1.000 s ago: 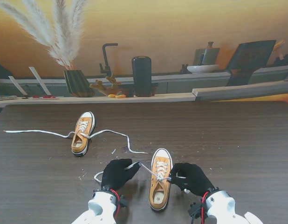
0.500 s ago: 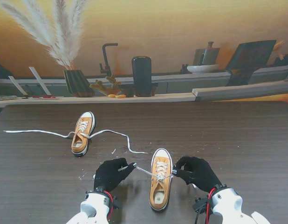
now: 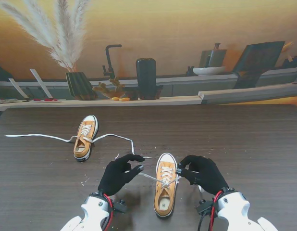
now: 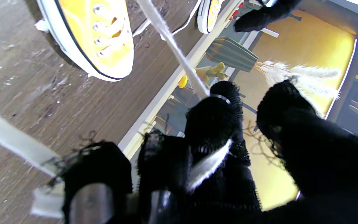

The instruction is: Tie the shoelaces into a bow on the shoes

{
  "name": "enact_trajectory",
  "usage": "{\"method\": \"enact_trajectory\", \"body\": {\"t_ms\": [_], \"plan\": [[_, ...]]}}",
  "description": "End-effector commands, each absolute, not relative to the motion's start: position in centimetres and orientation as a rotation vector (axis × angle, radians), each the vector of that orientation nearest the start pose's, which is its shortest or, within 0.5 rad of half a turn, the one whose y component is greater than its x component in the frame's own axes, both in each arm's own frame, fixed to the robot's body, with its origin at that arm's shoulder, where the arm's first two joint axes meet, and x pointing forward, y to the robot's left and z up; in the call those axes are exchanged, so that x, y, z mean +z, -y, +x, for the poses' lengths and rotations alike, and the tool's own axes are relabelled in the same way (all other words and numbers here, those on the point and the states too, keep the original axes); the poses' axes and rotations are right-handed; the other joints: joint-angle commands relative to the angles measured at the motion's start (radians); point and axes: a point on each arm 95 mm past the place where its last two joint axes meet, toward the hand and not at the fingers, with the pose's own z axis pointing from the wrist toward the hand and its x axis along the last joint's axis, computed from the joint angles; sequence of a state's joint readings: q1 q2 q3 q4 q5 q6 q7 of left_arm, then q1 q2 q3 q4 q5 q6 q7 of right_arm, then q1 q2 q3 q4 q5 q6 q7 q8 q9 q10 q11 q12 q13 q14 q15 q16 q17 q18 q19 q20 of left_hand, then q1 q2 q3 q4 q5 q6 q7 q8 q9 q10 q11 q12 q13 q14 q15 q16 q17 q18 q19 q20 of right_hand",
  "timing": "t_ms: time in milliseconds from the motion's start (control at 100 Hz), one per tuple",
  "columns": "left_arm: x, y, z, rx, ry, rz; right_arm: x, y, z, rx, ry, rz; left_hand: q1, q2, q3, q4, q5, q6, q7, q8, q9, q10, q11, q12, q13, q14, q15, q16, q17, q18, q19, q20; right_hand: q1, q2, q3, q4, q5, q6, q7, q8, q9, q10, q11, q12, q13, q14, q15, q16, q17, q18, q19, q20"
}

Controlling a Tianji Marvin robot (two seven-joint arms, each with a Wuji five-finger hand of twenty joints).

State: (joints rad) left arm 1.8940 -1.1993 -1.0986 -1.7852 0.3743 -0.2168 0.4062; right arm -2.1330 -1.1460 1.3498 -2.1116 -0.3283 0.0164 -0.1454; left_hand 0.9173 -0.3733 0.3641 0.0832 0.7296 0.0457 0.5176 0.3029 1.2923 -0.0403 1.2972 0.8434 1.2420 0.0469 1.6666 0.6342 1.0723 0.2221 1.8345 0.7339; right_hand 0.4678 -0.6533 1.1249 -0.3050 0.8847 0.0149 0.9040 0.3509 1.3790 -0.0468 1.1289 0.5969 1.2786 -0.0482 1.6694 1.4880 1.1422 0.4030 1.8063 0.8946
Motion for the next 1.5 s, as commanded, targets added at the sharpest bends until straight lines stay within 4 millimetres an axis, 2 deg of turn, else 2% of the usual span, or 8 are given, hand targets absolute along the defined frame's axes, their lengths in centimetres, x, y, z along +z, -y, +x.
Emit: {"method": "enact_trajectory", "body": {"t_ms": [0,270,690,940,970,1020,1120,1490], "plan": [[-33.7,8.5,28.0,-2.264,-0.840,-1.778,-28.5,-3.1,25.4,-2.313,0.976,-2.191,-0.060,-0.016,0.053,-0.025,-0.036,0.014,-0.069,-0.024,0.070,0.028,0.016,-0.016,0.032,-0.045,0.056,0.004,0.028,-0.114,0.259,-0.009,-0.001,-0.018,0.016,0.014,-0.024,-0.017,0.004,-0.024,0.031,0.109,-0.008,0.009,0.039,-0.251,0.076,0.033,0.036,-0.026,0.231,0.011],[-34.0,10.4,28.2,-2.403,-1.070,-1.796,-27.8,-3.9,25.3,-2.390,0.935,-2.133,-0.153,-0.086,0.136,-0.054,-0.048,0.099,-0.321,-0.140,0.067,0.033,-0.042,-0.021,0.032,-0.045,0.018,-0.006,0.023,-0.128,0.259,-0.083,0.015,-0.029,0.022,0.010,-0.028,-0.025,0.020,-0.032,0.029,0.105,-0.020,0.006,0.039,-0.250,0.076,0.034,0.035,-0.025,0.231,0.011],[-35.0,14.0,28.2,-2.464,-1.293,-1.816,-27.6,-4.8,25.0,-2.418,0.949,-2.075,-0.143,-0.098,0.123,-0.079,-0.003,0.096,-0.364,-0.166,0.058,0.040,-0.054,-0.016,0.032,-0.040,0.008,-0.007,0.020,-0.128,0.259,-0.106,0.041,-0.034,0.023,0.006,-0.025,-0.028,0.053,-0.052,0.044,0.097,-0.011,0.013,0.040,-0.263,0.079,0.034,0.036,-0.031,0.235,0.012],[-35.8,15.6,28.8,-2.293,-1.298,-1.621,-27.7,-5.1,24.5,-2.417,0.966,-2.048,-0.106,-0.038,0.089,-0.053,0.034,0.021,-0.170,-0.063,0.061,0.037,-0.049,-0.012,0.032,-0.037,0.002,-0.008,0.020,-0.120,0.259,-0.119,0.060,-0.027,0.020,0.006,-0.025,-0.033,0.070,-0.066,0.049,0.091,0.001,0.024,0.040,-0.266,0.081,0.034,0.036,-0.034,0.238,0.013],[-35.9,15.8,28.8,-2.284,-1.293,-1.615,-27.7,-5.1,24.4,-2.417,0.969,-2.045,-0.061,-0.027,0.033,-0.066,0.047,0.003,-0.135,-0.045,0.060,0.035,-0.047,-0.011,0.032,-0.037,0.002,-0.008,0.020,-0.120,0.259,-0.119,0.062,-0.027,0.020,0.006,-0.025,-0.035,0.072,-0.067,0.050,0.090,0.002,0.026,0.040,-0.266,0.081,0.034,0.036,-0.034,0.238,0.013],[-35.9,16.0,28.8,-2.270,-1.286,-1.606,-27.8,-5.1,24.3,-2.415,0.973,-2.040,0.010,-0.006,-0.081,-0.036,0.077,-0.020,-0.052,-0.044,0.062,0.028,-0.045,-0.013,0.032,-0.037,0.003,-0.009,0.019,-0.117,0.259,-0.133,0.065,-0.025,0.019,0.006,-0.023,-0.037,0.073,-0.068,0.051,0.089,0.004,0.028,0.040,-0.266,0.081,0.034,0.036,-0.033,0.238,0.013],[-35.9,16.3,28.9,-2.249,-1.300,-1.593,-27.9,-5.1,24.1,-2.411,0.980,-2.033,0.039,0.027,-0.158,-0.027,0.123,-0.067,0.097,-0.045,0.065,0.025,-0.045,-0.016,0.032,-0.033,0.001,-0.009,0.017,-0.106,0.259,-0.141,0.073,-0.022,0.018,0.007,-0.022,-0.042,0.076,-0.072,0.051,0.089,0.006,0.032,0.040,-0.267,0.082,0.033,0.036,-0.033,0.239,0.014],[-35.3,16.3,28.6,-2.242,-1.140,-1.686,-28.5,-4.1,23.8,-2.385,1.102,-1.958,0.014,0.125,-0.150,-0.052,0.090,0.005,0.385,0.266,0.071,0.024,-0.035,-0.020,0.032,-0.017,0.003,-0.011,0.017,-0.079,0.259,-0.123,0.046,-0.014,0.005,0.005,0.009,-0.110,0.069,-0.110,0.052,0.085,0.009,0.052,0.040,-0.278,0.082,0.036,0.038,-0.044,0.241,0.013]]}}
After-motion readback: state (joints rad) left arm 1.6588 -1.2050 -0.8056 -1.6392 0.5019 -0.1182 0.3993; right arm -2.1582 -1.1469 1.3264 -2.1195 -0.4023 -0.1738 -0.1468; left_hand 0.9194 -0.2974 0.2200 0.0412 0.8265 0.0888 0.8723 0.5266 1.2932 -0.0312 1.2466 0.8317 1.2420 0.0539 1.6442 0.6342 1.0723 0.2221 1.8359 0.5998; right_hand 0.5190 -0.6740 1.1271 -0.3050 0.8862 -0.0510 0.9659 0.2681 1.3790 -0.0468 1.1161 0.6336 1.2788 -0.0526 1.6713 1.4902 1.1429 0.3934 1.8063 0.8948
